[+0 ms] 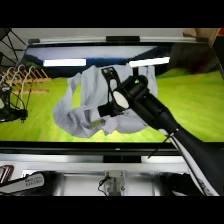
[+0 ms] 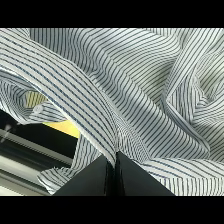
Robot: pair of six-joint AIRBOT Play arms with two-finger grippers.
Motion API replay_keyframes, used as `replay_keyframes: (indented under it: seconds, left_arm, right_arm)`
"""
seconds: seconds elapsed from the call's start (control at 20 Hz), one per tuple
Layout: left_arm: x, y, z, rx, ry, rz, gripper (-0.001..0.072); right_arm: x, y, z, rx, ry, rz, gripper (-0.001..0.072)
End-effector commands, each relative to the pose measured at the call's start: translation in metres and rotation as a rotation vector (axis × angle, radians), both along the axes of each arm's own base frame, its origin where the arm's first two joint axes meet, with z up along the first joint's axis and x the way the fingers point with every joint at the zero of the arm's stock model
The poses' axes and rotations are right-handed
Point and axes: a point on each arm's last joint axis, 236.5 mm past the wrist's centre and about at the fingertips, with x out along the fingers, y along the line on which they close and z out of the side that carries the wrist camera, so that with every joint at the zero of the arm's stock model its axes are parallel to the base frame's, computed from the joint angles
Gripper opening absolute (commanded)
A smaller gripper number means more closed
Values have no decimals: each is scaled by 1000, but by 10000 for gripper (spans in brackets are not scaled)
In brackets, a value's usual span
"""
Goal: Fold the shirts.
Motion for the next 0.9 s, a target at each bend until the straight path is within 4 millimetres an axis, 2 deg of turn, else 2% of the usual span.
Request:
replay_keyframes:
  seconds: [0.0, 0.15, 0.25, 0.35, 0.4, 0.55, 0.65, 0.85]
  left_arm:
    - [0, 15, -16, -7, 11, 30, 542]
    - [-1, 25, -29, -20, 43, 53, 536]
    - [2, 29, -37, -26, 58, 56, 471]
    - [6, 31, -43, -31, 67, 57, 440]
    - [7, 31, -46, -36, 76, 58, 385]
    - [4, 28, -57, -58, 112, 41, 374]
    - [6, 24, -60, -73, 111, 25, 318]
    - [9, 19, -61, -90, 108, -18, 60]
  right_arm:
    - [0, 0, -1, 4, 5, -16, 95]
    - [0, 0, -1, 6, 8, -25, 95]
    - [0, 0, -1, 9, 10, -34, 95]
    - [0, 0, -1, 11, 11, -40, 95]
    - [0, 0, -1, 11, 11, -40, 95]
    - [0, 0, 0, 21, 16, -70, 95]
    - [0, 1, 0, 26, 17, -81, 95]
    - [2, -1, 0, 21, 11, -83, 95]
